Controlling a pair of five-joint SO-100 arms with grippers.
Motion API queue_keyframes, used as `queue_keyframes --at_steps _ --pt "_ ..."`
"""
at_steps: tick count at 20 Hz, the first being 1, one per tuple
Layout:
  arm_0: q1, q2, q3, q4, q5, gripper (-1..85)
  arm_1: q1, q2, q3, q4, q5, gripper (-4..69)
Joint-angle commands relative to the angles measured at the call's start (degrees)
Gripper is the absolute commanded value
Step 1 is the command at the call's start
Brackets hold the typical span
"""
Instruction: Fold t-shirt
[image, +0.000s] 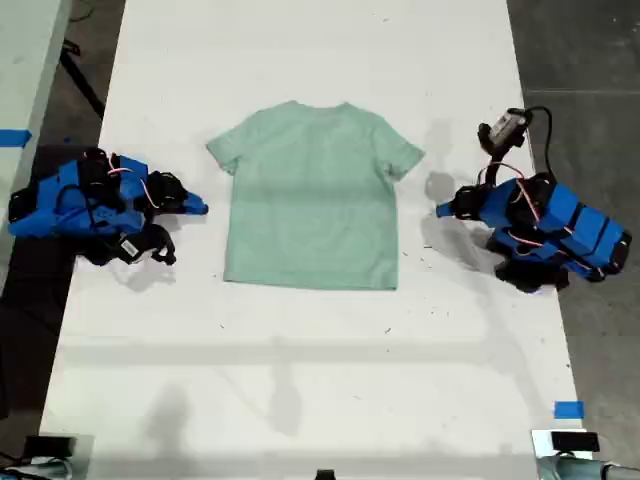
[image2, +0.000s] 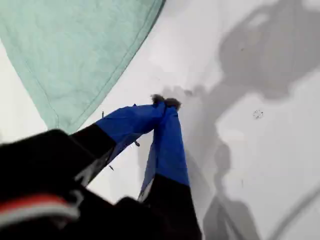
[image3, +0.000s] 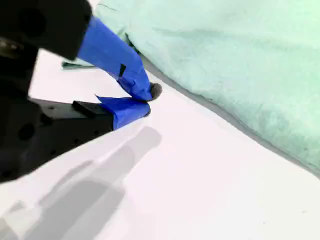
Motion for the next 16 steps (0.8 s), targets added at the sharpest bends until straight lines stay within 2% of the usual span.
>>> queue_keyframes --at_steps 1,9,11,13,16 --pt "1.0 0.3 -0.4 0.4 -1.5 0.0 1.1 0.3 -0.5 0.0 30.8 -1.1" --pt "1.1 0.3 -0.4 0.4 -1.5 0.0 0.9 0.3 -0.4 0.0 30.8 -1.1" --pt "1.1 0.3 -0.4 0.4 -1.5 3.5 0.8 0.3 -0.4 0.0 32.0 -1.1" --pt "2.6 0.3 -0.7 0.4 -3.3 0.0 -2.2 0.3 -1.7 1.3 34.6 -1.1" --pt "5.4 0.1 -3.0 -4.4 -7.1 0.0 -5.2 -0.1 -5.6 0.9 34.9 -1.0"
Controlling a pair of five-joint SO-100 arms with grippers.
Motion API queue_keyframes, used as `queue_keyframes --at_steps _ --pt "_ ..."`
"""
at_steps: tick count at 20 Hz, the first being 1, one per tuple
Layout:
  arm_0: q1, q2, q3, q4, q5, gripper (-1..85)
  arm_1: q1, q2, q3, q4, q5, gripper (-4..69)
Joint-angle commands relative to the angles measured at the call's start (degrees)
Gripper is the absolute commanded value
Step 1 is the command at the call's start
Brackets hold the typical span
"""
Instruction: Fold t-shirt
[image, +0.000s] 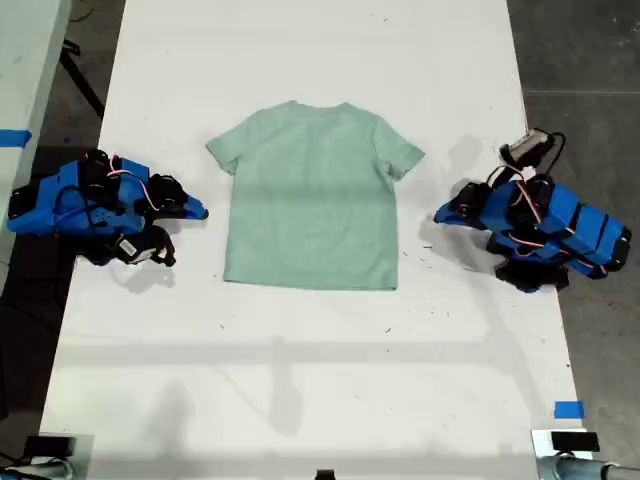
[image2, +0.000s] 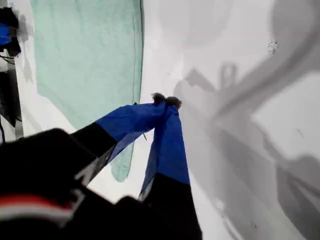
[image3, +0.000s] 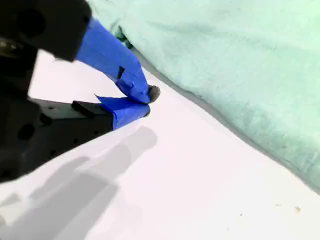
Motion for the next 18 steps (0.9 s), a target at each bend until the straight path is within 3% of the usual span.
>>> queue_keyframes --at_steps 1,7,12,15,18 --pt "0.8 -1.6 -5.5 -4.4 -1.7 0.0 -1.1 -1.8 -7.3 -0.3 -0.9 -1.0" --pt "-12.4 -37.4 -32.7 -6.9 11.2 0.0 7.5 -40.3 -36.6 -7.7 -20.0 -1.0" --pt "-27.2 -63.0 -55.0 -1.7 24.1 0.0 18.6 -60.7 -56.4 -6.1 -36.3 -1.1" --pt "-33.9 -76.0 -65.5 1.1 30.2 1.2 24.6 -68.8 -63.6 -4.7 -43.2 3.6" --pt "-36.0 -86.0 -73.7 4.7 34.7 19.1 27.3 -75.3 -69.6 -3.7 -50.2 16.3"
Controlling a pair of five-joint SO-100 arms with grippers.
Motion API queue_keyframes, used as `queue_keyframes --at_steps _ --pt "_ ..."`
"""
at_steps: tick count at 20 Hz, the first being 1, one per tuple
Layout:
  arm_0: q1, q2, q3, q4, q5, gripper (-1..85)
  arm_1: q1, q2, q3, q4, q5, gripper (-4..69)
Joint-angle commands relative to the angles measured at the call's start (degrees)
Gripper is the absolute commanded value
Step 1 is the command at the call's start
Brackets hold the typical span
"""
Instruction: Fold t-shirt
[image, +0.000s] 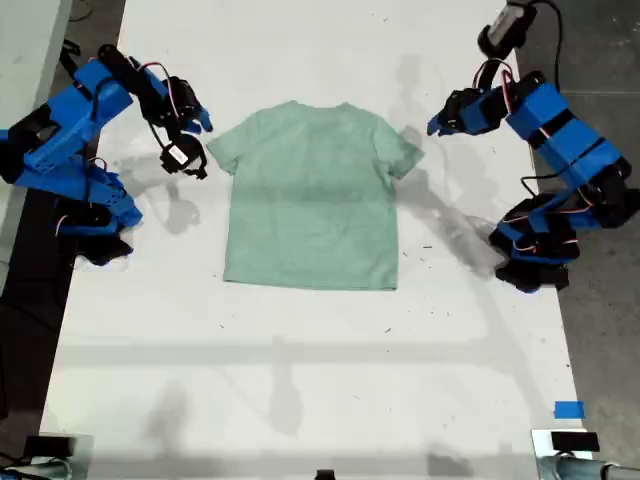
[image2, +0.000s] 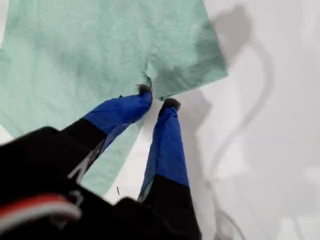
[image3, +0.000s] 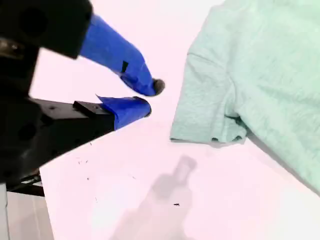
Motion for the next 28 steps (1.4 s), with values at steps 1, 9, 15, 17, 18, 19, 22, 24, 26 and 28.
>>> queue_keyframes --at_steps 1,9,15,17,18,19,22,24,26,28 --pt "-1.6 -4.9 -6.9 1.9 3.6 24.2 2.3 -4.6 -8.6 2.0 -5.4 18.7" --pt "-4.5 -7.5 -2.5 -3.0 7.9 32.2 5.5 -22.1 -7.4 -7.1 -17.6 23.2" --pt "-6.2 -7.6 0.8 -5.3 8.6 32.0 6.9 -37.3 -5.9 -18.4 -23.1 24.1" --pt "-6.2 -7.6 0.9 -5.1 8.6 32.0 7.2 -41.2 -7.5 -18.6 -24.0 22.6" --pt "-6.2 -7.6 1.0 -5.1 8.6 31.8 7.3 -41.5 -8.2 -18.0 -23.9 11.1" --pt "-6.2 -7.5 1.1 -5.1 8.6 31.8 7.9 -41.7 -9.4 -16.8 -22.2 -1.3" --pt "-6.0 -7.4 1.0 -5.1 8.3 31.6 7.5 -42.1 -12.9 -12.0 -22.3 -1.1" --pt "-5.9 -7.4 1.1 -5.1 8.3 31.4 6.4 -39.6 -14.4 -9.7 -21.8 -1.1" --pt "-5.7 -7.4 1.1 -5.1 8.2 31.3 4.5 -37.7 -18.4 -5.8 -20.2 -1.1" --pt "-5.4 -7.4 1.1 -5.3 8.2 31.3 0.6 -37.6 -26.3 -1.6 -17.4 -1.1"
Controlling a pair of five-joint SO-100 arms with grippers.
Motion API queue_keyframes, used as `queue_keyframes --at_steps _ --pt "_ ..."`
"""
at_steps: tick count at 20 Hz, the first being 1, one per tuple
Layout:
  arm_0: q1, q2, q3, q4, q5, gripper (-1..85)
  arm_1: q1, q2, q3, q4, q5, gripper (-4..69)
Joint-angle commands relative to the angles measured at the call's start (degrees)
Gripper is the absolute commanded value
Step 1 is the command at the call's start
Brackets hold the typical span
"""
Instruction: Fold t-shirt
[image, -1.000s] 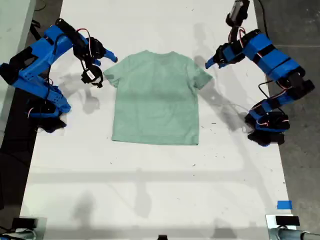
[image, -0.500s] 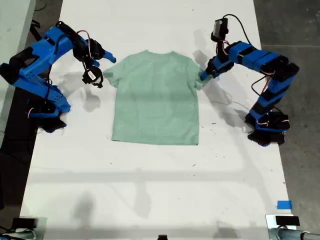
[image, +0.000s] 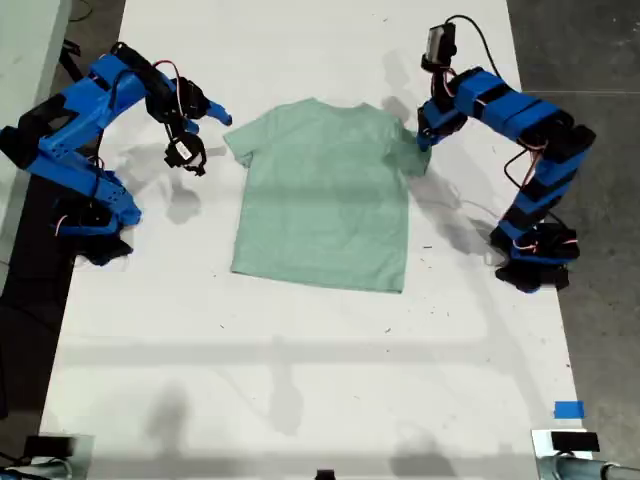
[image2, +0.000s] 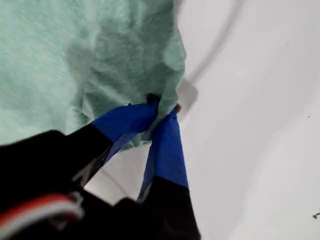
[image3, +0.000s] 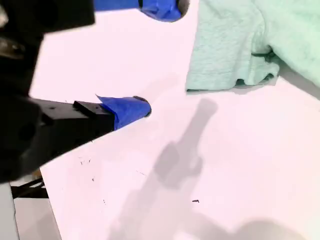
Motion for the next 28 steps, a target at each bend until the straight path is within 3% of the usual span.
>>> queue_keyframes --at_steps 1,5,15,17,18,19,23,28 --pt "0.1 0.4 -0.3 -1.0 -0.3 31.3 -6.2 4.0 -14.5 5.5 3.9 -1.1" --pt "0.1 0.0 -0.3 -1.3 -0.3 31.3 -14.2 -5.3 -38.1 10.6 10.5 -1.0" --pt "0.6 -2.7 -1.1 -2.3 -0.3 31.3 -20.9 -32.0 -52.1 0.7 25.1 -1.1" --pt "1.0 -5.4 -2.5 -2.6 -0.7 31.2 -22.4 -32.3 -55.3 1.8 27.2 15.5" --pt "1.1 -6.7 -3.4 -2.6 -1.1 31.2 -22.6 -31.1 -55.8 3.5 27.9 18.6" --pt "1.3 -7.7 -4.0 -2.9 -1.3 31.2 -23.2 -29.6 -56.1 4.4 25.5 33.4" --pt "1.5 -11.8 -6.6 -3.3 -1.8 31.2 -23.3 -20.2 -55.6 12.4 23.6 26.2" --pt "1.7 -19.2 -11.9 -3.4 -2.1 31.0 -22.0 -11.1 -54.1 21.4 20.4 22.3"
